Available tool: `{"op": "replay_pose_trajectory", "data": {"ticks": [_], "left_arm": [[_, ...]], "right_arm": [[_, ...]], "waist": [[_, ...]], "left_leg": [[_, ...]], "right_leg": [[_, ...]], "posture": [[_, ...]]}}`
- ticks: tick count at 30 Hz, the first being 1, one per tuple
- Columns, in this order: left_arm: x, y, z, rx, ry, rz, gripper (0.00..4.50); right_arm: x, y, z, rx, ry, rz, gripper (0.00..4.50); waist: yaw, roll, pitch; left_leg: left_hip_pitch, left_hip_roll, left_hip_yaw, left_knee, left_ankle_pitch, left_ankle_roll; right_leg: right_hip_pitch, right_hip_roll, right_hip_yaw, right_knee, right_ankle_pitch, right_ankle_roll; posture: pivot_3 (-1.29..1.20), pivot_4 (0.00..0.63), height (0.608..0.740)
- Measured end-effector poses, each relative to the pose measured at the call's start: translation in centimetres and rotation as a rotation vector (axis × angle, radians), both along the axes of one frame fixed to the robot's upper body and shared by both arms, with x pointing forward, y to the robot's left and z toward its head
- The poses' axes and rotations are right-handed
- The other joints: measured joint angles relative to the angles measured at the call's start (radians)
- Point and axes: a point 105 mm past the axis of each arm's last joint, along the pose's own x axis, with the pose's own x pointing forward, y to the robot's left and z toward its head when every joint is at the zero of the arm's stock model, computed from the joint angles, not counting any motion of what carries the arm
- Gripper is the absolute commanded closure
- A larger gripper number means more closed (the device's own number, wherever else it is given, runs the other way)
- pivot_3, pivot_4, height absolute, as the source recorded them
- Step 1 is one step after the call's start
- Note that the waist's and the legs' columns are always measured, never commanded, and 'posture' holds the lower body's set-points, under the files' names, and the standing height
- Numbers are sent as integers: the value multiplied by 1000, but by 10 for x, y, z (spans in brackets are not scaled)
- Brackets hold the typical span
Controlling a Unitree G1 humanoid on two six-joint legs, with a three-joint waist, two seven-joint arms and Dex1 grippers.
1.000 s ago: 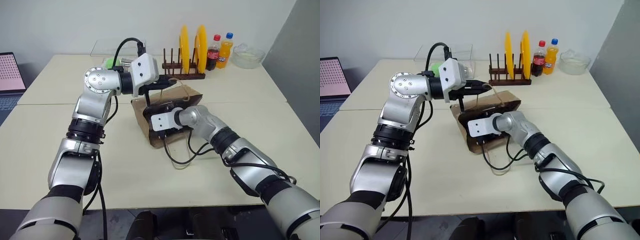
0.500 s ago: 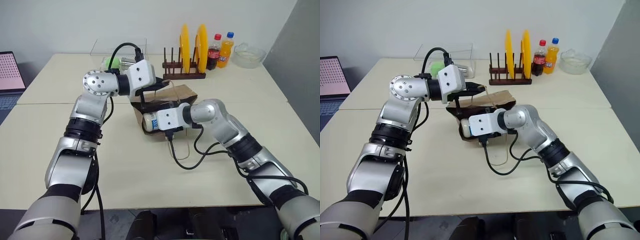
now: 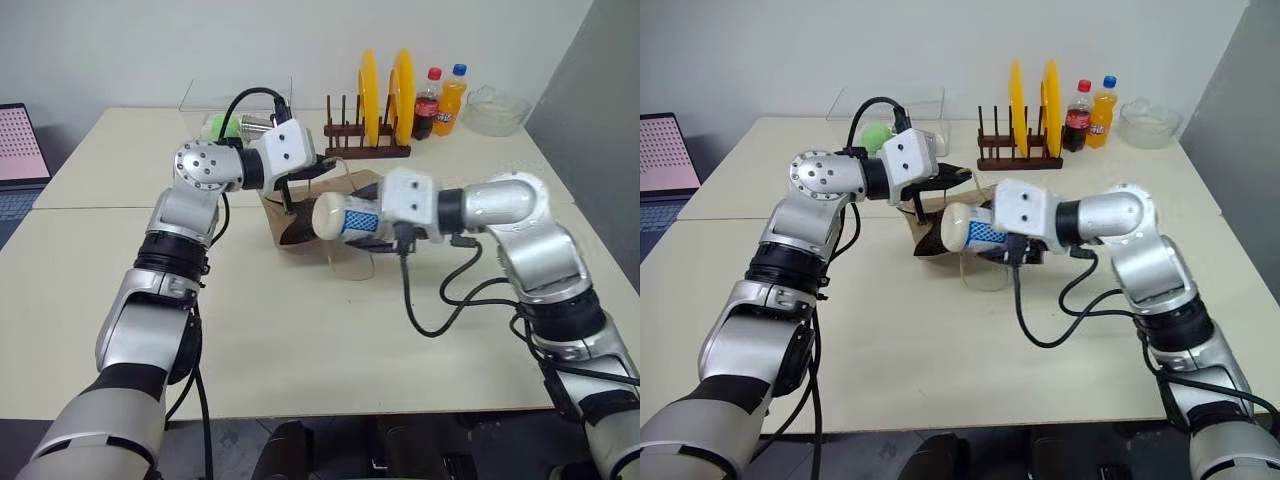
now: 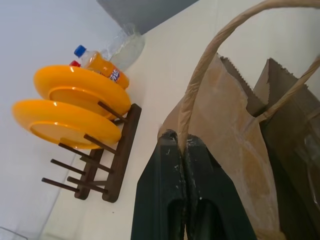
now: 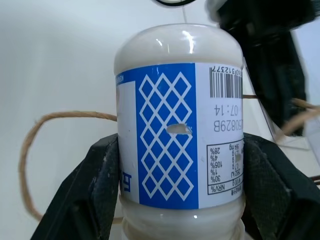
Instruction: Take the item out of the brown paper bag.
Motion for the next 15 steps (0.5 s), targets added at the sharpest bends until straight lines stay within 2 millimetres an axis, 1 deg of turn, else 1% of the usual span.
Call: {"op": "replay_pose_trajectory", "data": {"ticks": [2,4,6,8,9,11,14,15], "left_arm": [[0,-2,0,-1,1,-3,4500],[0,-3,0,-3,2,-8,4500],[-1,-5,0,-5,2,-15,4500],[-1,-3,1,-5,0,-10,4500],[-1,-3,1,-6,-1,-9,4500],[-1,-5,1,-9,0,-14,4500],[-2,-9,1,-13,-1,-25,4500],[-2,-10,1,-15,-3,-29,4500]], "right_arm": [[-5,-11,13,37,0,-28,1469],[-4,-31,23,31,-29,-104,1469],[2,-64,21,-25,-48,-236,1469],[14,-102,5,-86,-30,-392,1469],[21,-115,-6,-103,-10,-449,1469],[35,-131,-25,-131,8,-529,1469],[52,-142,-50,-184,7,-597,1469],[58,-146,-62,-217,13,-620,1469]], "waist": [[0,0,0],[2,0,0],[6,0,0],[11,0,0],[13,-1,0],[8,0,0],[-4,0,0],[-6,0,0]], "left_leg": [[0,0,0,0,0,0],[0,0,0,0,0,0],[0,0,0,0,0,0],[0,0,1,0,0,0],[1,0,2,0,0,0],[2,0,5,0,0,0],[3,1,6,0,0,0],[4,1,6,-1,0,0]], "right_leg": [[0,0,0,0,0,0],[0,0,0,0,0,0],[1,0,-1,-1,0,0],[2,-1,0,-2,0,0],[2,-1,0,-2,0,0],[1,0,3,-1,0,0],[1,0,3,1,0,0],[1,0,4,1,0,0]], "posture": [[0,150,740],[0,150,740],[0,150,740],[0,150,740],[0,150,740],[0,150,740],[0,150,740],[0,150,740]]}}
